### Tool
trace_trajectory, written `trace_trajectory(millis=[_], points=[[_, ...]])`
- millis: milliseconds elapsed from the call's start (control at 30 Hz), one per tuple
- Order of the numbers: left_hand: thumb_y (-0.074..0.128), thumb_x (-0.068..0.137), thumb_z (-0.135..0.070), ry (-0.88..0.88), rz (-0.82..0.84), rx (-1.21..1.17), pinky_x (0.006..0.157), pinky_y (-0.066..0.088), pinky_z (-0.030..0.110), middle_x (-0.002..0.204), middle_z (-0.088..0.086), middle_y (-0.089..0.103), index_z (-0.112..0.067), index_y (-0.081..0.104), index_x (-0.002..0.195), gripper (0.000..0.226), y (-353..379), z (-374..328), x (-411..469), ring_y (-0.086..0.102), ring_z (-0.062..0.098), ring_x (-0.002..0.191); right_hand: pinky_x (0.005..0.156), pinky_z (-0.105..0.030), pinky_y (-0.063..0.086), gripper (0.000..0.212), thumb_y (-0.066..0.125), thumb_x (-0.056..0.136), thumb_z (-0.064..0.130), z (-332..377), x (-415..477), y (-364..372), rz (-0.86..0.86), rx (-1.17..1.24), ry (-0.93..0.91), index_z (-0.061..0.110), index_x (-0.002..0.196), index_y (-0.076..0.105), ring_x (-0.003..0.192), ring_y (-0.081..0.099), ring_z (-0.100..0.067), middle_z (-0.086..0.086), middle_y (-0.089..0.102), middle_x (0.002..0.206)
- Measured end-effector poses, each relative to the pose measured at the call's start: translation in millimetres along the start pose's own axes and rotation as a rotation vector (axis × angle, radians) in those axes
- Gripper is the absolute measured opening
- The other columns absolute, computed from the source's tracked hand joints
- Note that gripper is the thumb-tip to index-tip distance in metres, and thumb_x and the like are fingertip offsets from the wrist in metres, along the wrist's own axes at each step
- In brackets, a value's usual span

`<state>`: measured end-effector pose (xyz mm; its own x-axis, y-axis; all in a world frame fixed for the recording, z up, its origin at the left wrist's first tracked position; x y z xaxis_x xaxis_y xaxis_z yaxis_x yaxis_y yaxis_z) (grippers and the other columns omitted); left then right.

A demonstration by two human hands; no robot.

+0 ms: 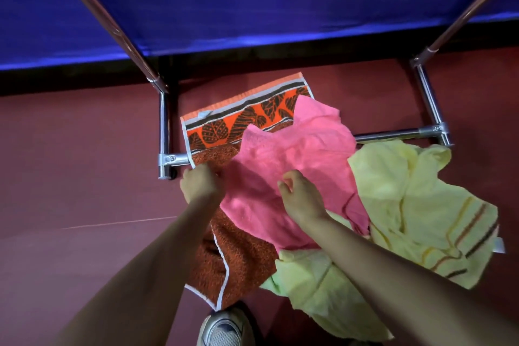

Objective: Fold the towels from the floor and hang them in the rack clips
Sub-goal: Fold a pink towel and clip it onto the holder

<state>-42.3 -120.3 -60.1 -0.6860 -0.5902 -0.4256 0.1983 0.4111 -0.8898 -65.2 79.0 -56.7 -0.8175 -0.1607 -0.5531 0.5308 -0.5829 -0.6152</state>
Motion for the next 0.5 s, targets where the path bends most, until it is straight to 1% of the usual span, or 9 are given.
trace_trajectory(millis=[67, 100, 167, 233, 300, 333, 400, 467, 500], points=[[0.051, 0.088, -0.024, 0.087, -0.034, -0.012, 0.080, 0.045, 0.038, 0.106, 0.016, 0.066, -0.019, 0.068, 0.101, 0.022, -18, -12, -7, 0.055, 0.040, 0.103, 0.094, -0.031, 0.039, 0.032, 0.047, 0.094, 0.021, 5, -7, -9, -0.018, 0.009, -0.008, 0.003, 0.121, 0.051, 0.116, 0.054, -0.029, -0.014, 0.060, 0.124], [0.049, 0.089, -0.022, 0.158, -0.049, -0.054, 0.077, 0.046, 0.039, 0.104, 0.018, 0.065, -0.016, 0.065, 0.100, 0.020, -32, -20, -12, 0.057, 0.040, 0.100, 0.093, -0.030, 0.039, 0.033, 0.049, 0.093, 0.021, 13, -13, -18, -0.034, 0.013, -0.019, 0.004, 0.121, 0.050, 0.115, 0.055, -0.029, -0.014, 0.060, 0.123], [0.043, 0.090, -0.020, 0.297, -0.004, -0.212, 0.074, 0.046, 0.042, 0.095, 0.022, 0.065, -0.009, 0.058, 0.093, 0.019, -54, -39, -26, 0.060, 0.041, 0.091, 0.094, -0.030, 0.040, 0.036, 0.051, 0.091, 0.018, 26, -23, -35, -0.070, 0.020, -0.048, 0.008, 0.125, 0.049, 0.116, 0.055, -0.028, -0.013, 0.059, 0.124], [0.036, 0.082, -0.020, 0.480, 0.048, -0.317, 0.073, 0.047, 0.045, 0.085, 0.020, 0.064, -0.013, 0.054, 0.083, 0.019, -89, -67, -48, 0.060, 0.039, 0.084, 0.098, -0.033, 0.042, 0.042, 0.053, 0.088, 0.012, 50, -36, -61, -0.107, 0.041, -0.105, 0.014, 0.130, 0.048, 0.118, 0.054, -0.027, -0.010, 0.057, 0.127], [0.037, 0.074, -0.013, 0.715, 0.088, -0.388, 0.071, 0.045, 0.047, 0.074, 0.015, 0.059, -0.015, 0.049, 0.071, 0.013, -131, -98, -76, 0.056, 0.035, 0.075, 0.105, -0.036, 0.039, 0.050, 0.053, 0.086, 0.005, 81, -50, -95, -0.155, 0.090, -0.211, 0.019, 0.133, 0.047, 0.123, 0.050, -0.025, -0.008, 0.052, 0.132], [0.039, 0.077, -0.012, 0.792, 0.109, -0.387, 0.070, 0.044, 0.047, 0.073, 0.016, 0.058, -0.010, 0.050, 0.071, 0.013, -150, -111, -90, 0.055, 0.034, 0.073, 0.109, -0.035, 0.035, 0.054, 0.053, 0.084, 0.001, 97, -58, -112, -0.171, 0.096, -0.269, 0.021, 0.134, 0.047, 0.126, 0.046, -0.024, -0.007, 0.048, 0.135], [0.041, 0.089, -0.017, 0.877, 0.142, -0.350, 0.072, 0.043, 0.043, 0.079, 0.020, 0.059, -0.004, 0.050, 0.080, 0.019, -199, -134, -122, 0.055, 0.036, 0.075, 0.111, -0.028, 0.029, 0.053, 0.052, 0.082, 0.001, 136, -81, -155, -0.168, 0.023, -0.353, 0.020, 0.132, 0.049, 0.132, 0.038, -0.024, -0.006, 0.038, 0.144], [0.039, 0.094, -0.026, 0.948, 0.122, -0.289, 0.075, 0.046, 0.042, 0.089, 0.016, 0.064, -0.008, 0.048, 0.090, 0.021, -245, -152, -150, 0.058, 0.036, 0.083, 0.109, -0.024, 0.024, 0.046, 0.057, 0.081, 0.012, 169, -103, -194, -0.127, -0.079, -0.401, 0.014, 0.126, 0.055, 0.136, 0.032, -0.025, -0.005, 0.032, 0.149], [0.036, 0.093, -0.032, 0.993, 0.068, -0.246, 0.075, 0.047, 0.043, 0.091, 0.013, 0.066, -0.010, 0.047, 0.093, 0.025, -273, -159, -167, 0.059, 0.035, 0.085, 0.109, -0.024, 0.026, 0.046, 0.061, 0.078, 0.020, 186, -119, -217, -0.107, -0.088, -0.428, 0.011, 0.123, 0.058, 0.135, 0.034, -0.025, -0.006, 0.036, 0.147]])
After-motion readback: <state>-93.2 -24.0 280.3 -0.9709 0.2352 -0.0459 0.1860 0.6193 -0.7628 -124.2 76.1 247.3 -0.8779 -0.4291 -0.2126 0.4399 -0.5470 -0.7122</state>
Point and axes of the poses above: each hand's wrist, its own x-axis towards the middle knuckle, its own y-axis out of the palm, z = x × y, the point moved 5 cm from there along x, towards the middle knuckle
